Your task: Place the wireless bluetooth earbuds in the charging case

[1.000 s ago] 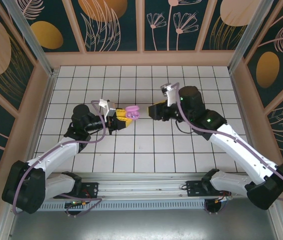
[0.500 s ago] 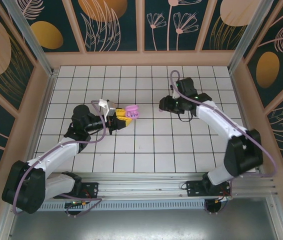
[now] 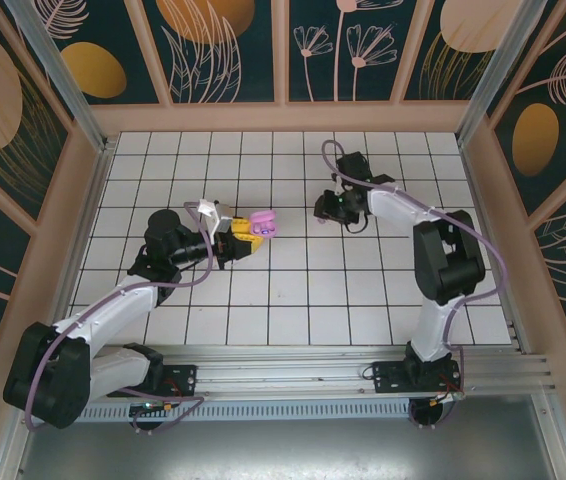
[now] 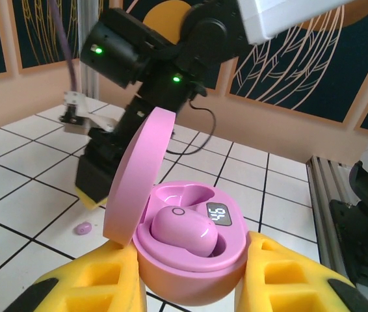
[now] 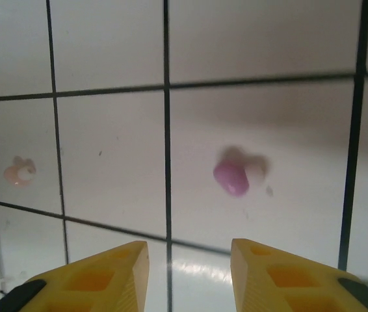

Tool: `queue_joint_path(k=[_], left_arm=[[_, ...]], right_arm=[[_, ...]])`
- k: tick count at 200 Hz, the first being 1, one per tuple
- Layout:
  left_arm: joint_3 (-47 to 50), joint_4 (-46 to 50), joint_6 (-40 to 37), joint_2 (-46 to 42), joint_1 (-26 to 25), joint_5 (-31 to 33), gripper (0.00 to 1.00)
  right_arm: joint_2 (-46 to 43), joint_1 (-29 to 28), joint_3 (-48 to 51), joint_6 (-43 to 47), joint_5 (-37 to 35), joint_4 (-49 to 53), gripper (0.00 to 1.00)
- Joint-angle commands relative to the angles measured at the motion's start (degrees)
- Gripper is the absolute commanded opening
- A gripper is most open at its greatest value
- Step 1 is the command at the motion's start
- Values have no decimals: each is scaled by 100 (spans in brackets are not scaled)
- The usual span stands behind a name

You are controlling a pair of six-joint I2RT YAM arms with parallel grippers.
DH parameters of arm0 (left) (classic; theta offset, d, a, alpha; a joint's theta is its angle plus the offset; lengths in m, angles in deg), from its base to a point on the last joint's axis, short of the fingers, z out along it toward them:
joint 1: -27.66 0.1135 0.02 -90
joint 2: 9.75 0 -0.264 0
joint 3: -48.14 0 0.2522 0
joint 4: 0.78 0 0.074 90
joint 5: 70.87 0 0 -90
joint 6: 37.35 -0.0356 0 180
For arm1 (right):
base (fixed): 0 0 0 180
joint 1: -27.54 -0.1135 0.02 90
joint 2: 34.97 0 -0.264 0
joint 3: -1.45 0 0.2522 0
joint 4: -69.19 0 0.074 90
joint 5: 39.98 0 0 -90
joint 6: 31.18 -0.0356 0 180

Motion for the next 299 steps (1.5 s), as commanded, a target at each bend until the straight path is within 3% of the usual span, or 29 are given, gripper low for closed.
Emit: queue_joint_path(k=[1,29,64,156,253,299], left_arm=[[0,20,-135,-148,-9,10,0],[44,27,-129,-208,-2,64,0],[40,155,-191,-252,-7,73,0],[-59,291,-260,-246,-11,7,0],[-22,381,-292,-333,-8,-7,0],[-33,363,-279,-317,-9,20,0]], right_arm=[[321,-195,-582,1351,-532,572,37],[718,-385,-1017,2069,-1169,1123,36],[1086,-482,-1438,2567,-1442,1508,36],[1714,-677,-1998,2790,-1999,1802,38],[1785,-701,-1996,2845,-1978,1801,23],[1233,-562,-1674,2495,-1216,1624,17]])
